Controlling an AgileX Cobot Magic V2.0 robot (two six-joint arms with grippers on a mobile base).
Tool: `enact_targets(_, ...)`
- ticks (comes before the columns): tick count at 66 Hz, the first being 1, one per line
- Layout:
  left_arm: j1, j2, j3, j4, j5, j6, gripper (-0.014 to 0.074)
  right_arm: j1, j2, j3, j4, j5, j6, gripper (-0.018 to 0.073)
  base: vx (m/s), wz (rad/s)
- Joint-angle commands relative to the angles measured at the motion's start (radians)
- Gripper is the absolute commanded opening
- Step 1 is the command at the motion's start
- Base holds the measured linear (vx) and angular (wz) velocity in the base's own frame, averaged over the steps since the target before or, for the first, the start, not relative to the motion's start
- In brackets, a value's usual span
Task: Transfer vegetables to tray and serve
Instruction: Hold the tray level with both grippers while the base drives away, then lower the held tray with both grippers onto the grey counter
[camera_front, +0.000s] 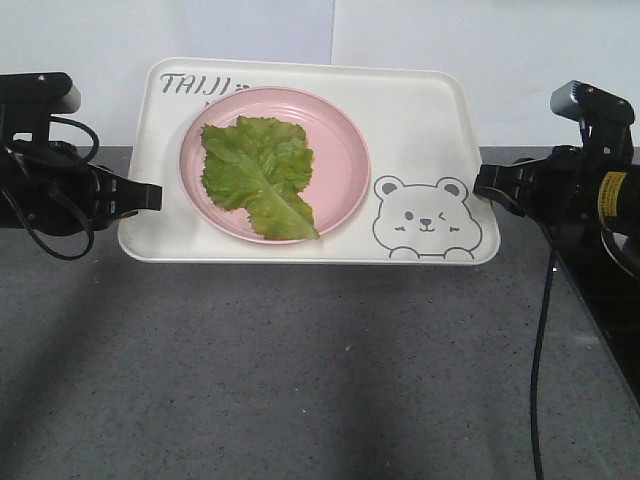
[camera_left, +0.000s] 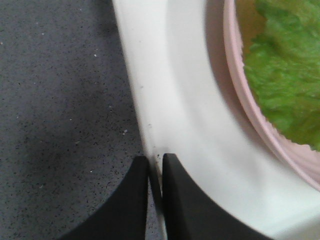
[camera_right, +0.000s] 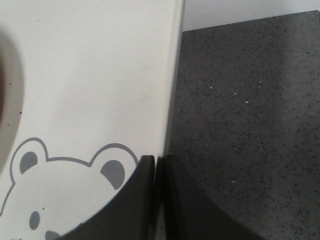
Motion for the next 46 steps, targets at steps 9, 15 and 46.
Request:
enact_targets(9, -0.031, -0.035, -0.033, -0.106, -0.093, 0.023, -0.0006, 0.028, -0.049, -0.031, 0.016, -0.183, -0.010, -0.0003, 0.00, 0.00)
enact_targets(15, -0.031, -0.035, -0.033, -0.106, -0.093, 0.023, -0.0006, 0.028, -0.049, -0.031, 0.016, -0.184, -0.010, -0.0003, 0.00, 0.00)
enact_targets(46, -0.031, -0.022, -0.028, -0.085, -0.042, 0.022, -0.0006, 0.028, -0.047, -0.034, 0.017, -0.214, -0.024, -0.0003, 0.00, 0.00)
